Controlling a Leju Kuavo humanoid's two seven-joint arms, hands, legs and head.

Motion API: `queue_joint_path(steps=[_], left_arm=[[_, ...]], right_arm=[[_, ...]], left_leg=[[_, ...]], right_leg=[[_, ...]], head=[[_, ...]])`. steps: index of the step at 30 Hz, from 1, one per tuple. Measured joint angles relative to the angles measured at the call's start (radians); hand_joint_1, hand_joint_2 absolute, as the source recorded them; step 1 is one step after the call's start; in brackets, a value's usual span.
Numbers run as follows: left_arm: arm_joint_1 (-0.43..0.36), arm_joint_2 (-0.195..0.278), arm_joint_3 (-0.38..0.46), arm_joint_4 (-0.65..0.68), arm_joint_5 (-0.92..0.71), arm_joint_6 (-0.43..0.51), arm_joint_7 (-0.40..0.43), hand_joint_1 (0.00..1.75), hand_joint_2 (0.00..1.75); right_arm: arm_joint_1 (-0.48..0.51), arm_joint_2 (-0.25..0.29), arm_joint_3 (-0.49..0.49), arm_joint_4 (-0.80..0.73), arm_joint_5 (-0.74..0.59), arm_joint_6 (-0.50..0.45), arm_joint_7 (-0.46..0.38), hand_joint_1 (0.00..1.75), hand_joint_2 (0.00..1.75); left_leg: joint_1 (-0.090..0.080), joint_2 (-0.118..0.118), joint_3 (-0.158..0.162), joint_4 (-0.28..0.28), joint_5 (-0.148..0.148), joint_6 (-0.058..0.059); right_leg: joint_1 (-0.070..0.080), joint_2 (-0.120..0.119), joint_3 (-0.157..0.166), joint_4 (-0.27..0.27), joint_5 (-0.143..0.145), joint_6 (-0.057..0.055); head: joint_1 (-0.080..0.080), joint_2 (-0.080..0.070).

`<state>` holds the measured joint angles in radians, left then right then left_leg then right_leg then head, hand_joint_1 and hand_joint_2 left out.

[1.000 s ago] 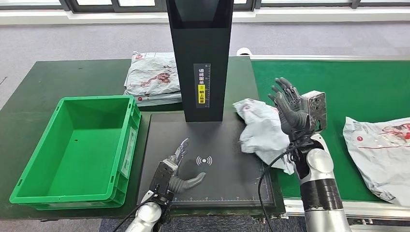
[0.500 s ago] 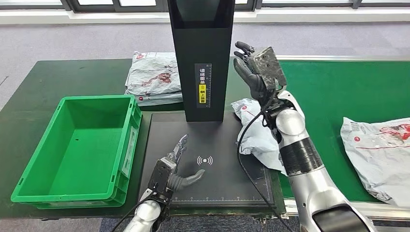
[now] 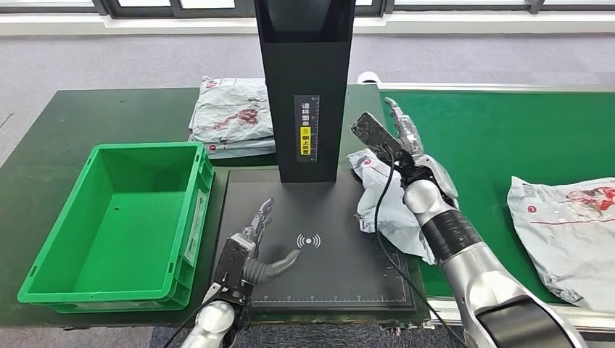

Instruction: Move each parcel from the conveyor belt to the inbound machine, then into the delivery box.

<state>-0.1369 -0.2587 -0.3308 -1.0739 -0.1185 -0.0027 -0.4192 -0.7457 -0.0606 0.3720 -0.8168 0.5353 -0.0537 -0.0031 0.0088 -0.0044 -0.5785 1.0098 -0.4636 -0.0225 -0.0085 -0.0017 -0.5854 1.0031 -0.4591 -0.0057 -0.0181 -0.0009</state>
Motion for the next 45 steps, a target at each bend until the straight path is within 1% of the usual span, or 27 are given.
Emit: queue_joint_path(steps=[6, 9, 11, 14, 17, 20, 22, 26, 32, 36, 39, 45], left_arm=[[0.007, 0.0, 0.011, -0.009, -0.006, -0.002, 0.005, 0.0, 1.75], [0.009, 0.002, 0.012, -0.009, -0.008, -0.003, 0.008, 0.0, 1.75], [0.012, 0.003, 0.013, -0.008, -0.008, -0.003, 0.009, 0.0, 1.75], [0.015, 0.004, 0.013, -0.006, -0.007, -0.003, 0.01, 0.0, 1.75], [0.019, 0.006, 0.014, -0.006, -0.006, -0.011, 0.011, 0.0, 1.75], [0.02, 0.008, 0.014, -0.001, -0.005, -0.019, 0.011, 0.0, 1.75], [0.019, 0.008, 0.014, 0.003, -0.005, -0.023, 0.011, 0.0, 1.75], [0.01, 0.008, 0.014, 0.016, -0.006, -0.037, 0.008, 0.0, 1.75], [-0.008, 0.008, 0.014, 0.044, -0.008, -0.048, 0.0, 0.0, 1.75], [-0.012, 0.008, 0.014, 0.057, -0.008, -0.048, -0.002, 0.0, 1.75], [-0.016, 0.008, 0.014, 0.064, -0.008, -0.048, -0.002, 0.0, 1.75], [-0.022, 0.013, 0.014, 0.07, -0.007, -0.042, -0.009, 0.0, 1.75]], right_arm=[[0.009, -0.033, 0.0, 0.023, 0.075, 0.003, 0.037, 0.0, 1.75], [0.038, -0.078, 0.0, 0.022, 0.171, 0.001, 0.088, 0.0, 1.75], [0.072, -0.118, -0.003, 0.016, 0.248, 0.014, 0.122, 0.0, 1.75], [0.14, -0.177, -0.022, -0.015, 0.34, 0.062, 0.15, 0.0, 1.75], [0.23, -0.235, -0.043, -0.058, 0.396, 0.12, 0.159, 0.0, 1.75], [0.31, -0.278, -0.05, -0.078, 0.427, 0.159, 0.151, 0.0, 1.75], [0.342, -0.296, -0.053, -0.084, 0.434, 0.179, 0.14, 0.0, 1.75], [0.383, -0.316, -0.055, -0.081, 0.435, 0.224, 0.103, 0.37, 1.75], [0.43, -0.311, -0.055, -0.042, 0.418, 0.207, 0.066, 0.37, 1.75], [0.431, -0.309, -0.055, -0.03, 0.416, 0.207, 0.065, 1.75, 1.75], [0.43, -0.304, -0.056, -0.02, 0.414, 0.212, 0.056, 1.75, 1.75], [0.402, -0.255, -0.058, 0.039, 0.407, 0.196, 0.032, 1.75, 1.75]], left_leg=[[0.0, 0.0, 0.0, 0.0, 0.0, 0.0], [0.0, -0.002, 0.0, 0.0, 0.0, 0.0], [0.0, -0.004, 0.0, 0.0, 0.0, 0.001], [0.0, -0.004, 0.0, 0.0, -0.001, 0.002], [0.0, -0.005, 0.0, 0.001, -0.002, 0.003], [-0.001, -0.006, -0.001, 0.0, -0.003, 0.004], [-0.001, -0.005, -0.001, 0.0, -0.003, 0.004], [-0.001, -0.005, -0.001, 0.0, -0.003, 0.004], [-0.001, -0.001, 0.001, 0.0, -0.003, 0.004], [-0.001, 0.002, 0.004, 0.0, -0.004, 0.005], [-0.001, 0.002, 0.005, 0.0, -0.004, 0.005], [0.0, 0.01, 0.008, 0.0, -0.006, 0.003]], right_leg=[[0.0, 0.0, -0.001, 0.0, 0.0, 0.0], [0.0, -0.002, 0.0, 0.0, 0.0, 0.001], [0.0, -0.004, 0.001, -0.001, -0.001, 0.001], [-0.001, -0.005, 0.001, -0.002, -0.001, 0.002], [-0.002, -0.006, 0.002, -0.002, -0.002, 0.004], [-0.002, -0.007, 0.002, -0.002, -0.003, 0.004], [-0.002, -0.006, 0.001, -0.002, -0.003, 0.004], [-0.002, -0.006, 0.002, -0.002, -0.003, 0.005], [-0.002, -0.003, 0.002, -0.002, -0.003, 0.005], [-0.001, 0.002, 0.004, -0.002, -0.003, 0.005], [-0.001, 0.002, 0.005, -0.002, -0.003, 0.005], [0.0, 0.009, 0.008, -0.002, -0.003, 0.004]], head=[[0.0, 0.0], [0.0, 0.0], [0.0, 0.0], [0.0, 0.0], [0.0, 0.0], [0.0, 0.0], [0.0, 0.0], [0.0, 0.0], [0.0, 0.0], [0.0, 0.0], [0.0, 0.0], [0.0, 0.0]])
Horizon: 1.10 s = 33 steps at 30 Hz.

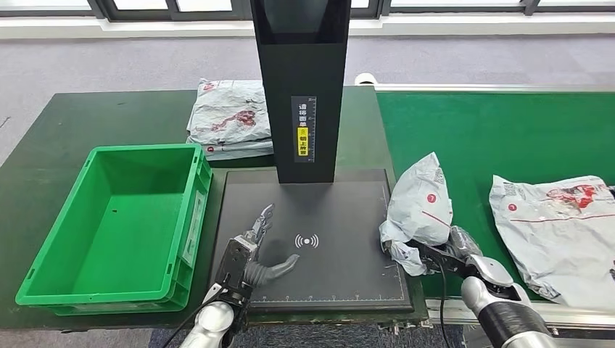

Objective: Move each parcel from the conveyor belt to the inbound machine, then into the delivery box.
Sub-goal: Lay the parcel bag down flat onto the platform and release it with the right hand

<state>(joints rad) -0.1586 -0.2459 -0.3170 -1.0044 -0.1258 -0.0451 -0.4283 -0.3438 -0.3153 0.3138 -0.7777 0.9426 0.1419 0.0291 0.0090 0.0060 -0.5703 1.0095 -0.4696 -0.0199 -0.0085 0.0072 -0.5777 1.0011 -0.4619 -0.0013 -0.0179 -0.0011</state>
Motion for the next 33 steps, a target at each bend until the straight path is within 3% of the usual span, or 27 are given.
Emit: queue_joint_path(steps=[6, 11, 18, 33], left_arm=[[0.0, 0.011, 0.0, -0.002, 0.007, 0.019, -0.004, 0.0, 1.75], [0.006, 0.012, 0.0, -0.018, 0.011, 0.036, -0.001, 0.0, 1.75], [0.009, 0.012, 0.0, -0.03, 0.024, 0.068, 0.0, 0.0, 1.75], [0.018, 0.012, 0.0, -0.037, 0.027, 0.102, -0.016, 0.0, 1.75]], right_arm=[[-0.036, 0.064, -0.011, 0.071, -0.073, -0.064, -0.034, 1.75, 1.75], [-0.039, 0.118, -0.12, 0.084, -0.313, -0.095, -0.106, 1.75, 1.75], [-0.113, 0.187, -0.329, 0.109, -0.651, -0.033, -0.188, 1.75, 1.75], [-0.244, 0.266, -0.382, 0.104, -0.737, 0.014, -0.217, 1.75, 1.75]], left_leg=[[0.004, 0.011, 0.001, -0.001, -0.006, -0.004], [0.004, 0.013, -0.002, -0.001, -0.004, -0.006], [0.004, 0.009, -0.002, -0.002, 0.001, -0.008], [0.003, 0.004, -0.004, -0.001, 0.003, -0.007]], right_leg=[[0.001, 0.012, 0.004, 0.001, -0.001, -0.003], [0.001, 0.014, -0.001, 0.003, 0.001, -0.005], [0.001, 0.01, -0.009, 0.004, 0.002, -0.007], [0.0, 0.004, -0.009, 0.004, 0.002, -0.007]], head=[[0.0, 0.0], [0.0, 0.0], [0.0, 0.0], [0.0, 0.0]])
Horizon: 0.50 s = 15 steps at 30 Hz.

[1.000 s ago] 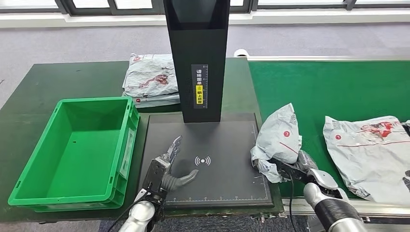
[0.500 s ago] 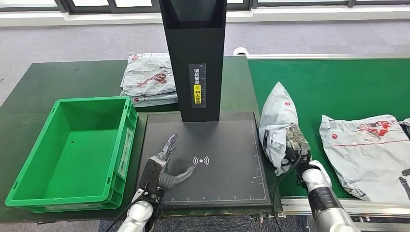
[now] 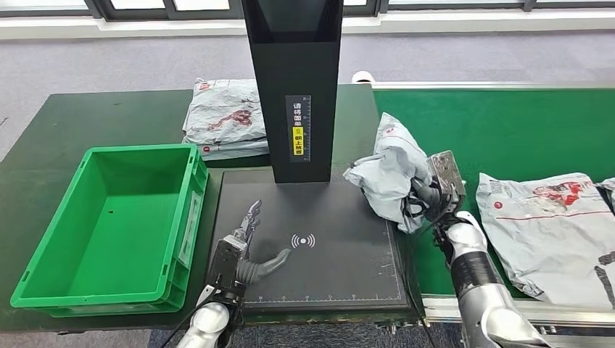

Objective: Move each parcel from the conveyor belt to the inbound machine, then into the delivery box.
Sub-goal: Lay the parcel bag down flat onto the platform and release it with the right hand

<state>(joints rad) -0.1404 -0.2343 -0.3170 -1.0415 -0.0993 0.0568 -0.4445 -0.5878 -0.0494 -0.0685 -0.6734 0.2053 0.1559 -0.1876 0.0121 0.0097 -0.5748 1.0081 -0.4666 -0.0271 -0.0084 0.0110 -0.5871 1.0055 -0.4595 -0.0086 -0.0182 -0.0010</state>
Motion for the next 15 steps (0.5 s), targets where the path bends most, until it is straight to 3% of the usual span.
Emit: queue_joint_path(steps=[7, 15], left_arm=[[0.005, -0.011, 0.0, -0.013, -0.024, 0.001, -0.003, 0.0, 1.75], [0.007, -0.016, 0.006, -0.018, -0.035, -0.007, -0.003, 0.0, 1.75]], right_arm=[[-0.046, 0.051, 0.118, -0.159, -0.054, 0.029, 0.045, 1.75, 1.75], [-0.033, 0.061, 0.282, -0.315, -0.109, 0.04, 0.058, 1.75, 1.75]], left_leg=[[0.0, -0.004, -0.001, 0.0, 0.001, 0.0], [-0.001, -0.008, -0.003, 0.0, 0.002, 0.0]], right_leg=[[0.0, -0.004, 0.0, 0.0, 0.0, 0.0], [0.001, -0.007, -0.001, 0.0, -0.001, 0.0]], head=[[0.0, 0.0], [0.0, 0.0]])
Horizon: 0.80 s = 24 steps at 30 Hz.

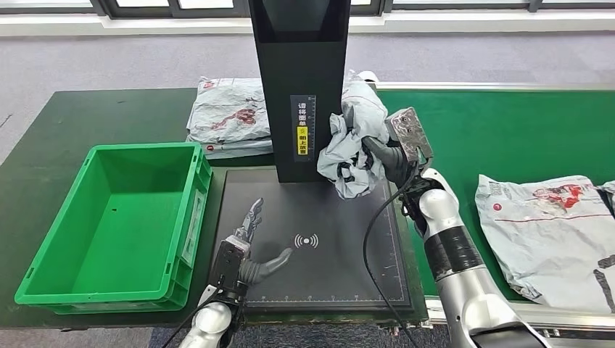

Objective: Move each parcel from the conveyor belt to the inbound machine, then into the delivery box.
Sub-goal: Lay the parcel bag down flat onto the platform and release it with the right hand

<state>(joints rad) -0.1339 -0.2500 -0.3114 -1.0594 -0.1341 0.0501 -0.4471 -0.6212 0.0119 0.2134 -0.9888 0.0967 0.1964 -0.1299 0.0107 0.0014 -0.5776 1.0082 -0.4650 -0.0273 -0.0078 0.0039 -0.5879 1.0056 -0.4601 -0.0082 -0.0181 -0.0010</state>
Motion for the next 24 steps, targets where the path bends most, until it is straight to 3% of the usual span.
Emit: queue_joint_path(steps=[6, 17, 24], left_arm=[[0.008, -0.002, 0.004, -0.008, -0.003, -0.005, -0.001, 0.0, 1.75], [0.016, -0.002, 0.027, -0.03, -0.012, 0.005, -0.003, 0.0, 1.75], [0.018, 0.0, 0.035, -0.031, -0.012, 0.009, -0.004, 0.0, 1.75]], right_arm=[[-0.028, 0.003, 0.13, -0.075, -0.086, 0.01, 0.031, 1.75, 1.75], [-0.106, 0.016, 0.339, -0.083, -0.199, 0.075, 0.044, 1.75, 1.75], [-0.117, 0.015, 0.4, -0.082, -0.221, 0.079, 0.036, 1.75, 1.75]], left_leg=[[-0.001, 0.001, 0.0, 0.0, 0.0, 0.0], [0.0, 0.001, 0.0, 0.0, 0.0, 0.0], [0.0, 0.001, 0.0, 0.0, 0.0, 0.0]], right_leg=[[0.0, 0.0, -0.001, 0.0, 0.0, 0.0], [0.0, 0.001, -0.001, 0.0, 0.0, 0.0], [0.0, 0.0, -0.001, 0.0, 0.0, 0.0]], head=[[0.0, 0.0], [0.0, 0.0], [0.0, 0.0]])
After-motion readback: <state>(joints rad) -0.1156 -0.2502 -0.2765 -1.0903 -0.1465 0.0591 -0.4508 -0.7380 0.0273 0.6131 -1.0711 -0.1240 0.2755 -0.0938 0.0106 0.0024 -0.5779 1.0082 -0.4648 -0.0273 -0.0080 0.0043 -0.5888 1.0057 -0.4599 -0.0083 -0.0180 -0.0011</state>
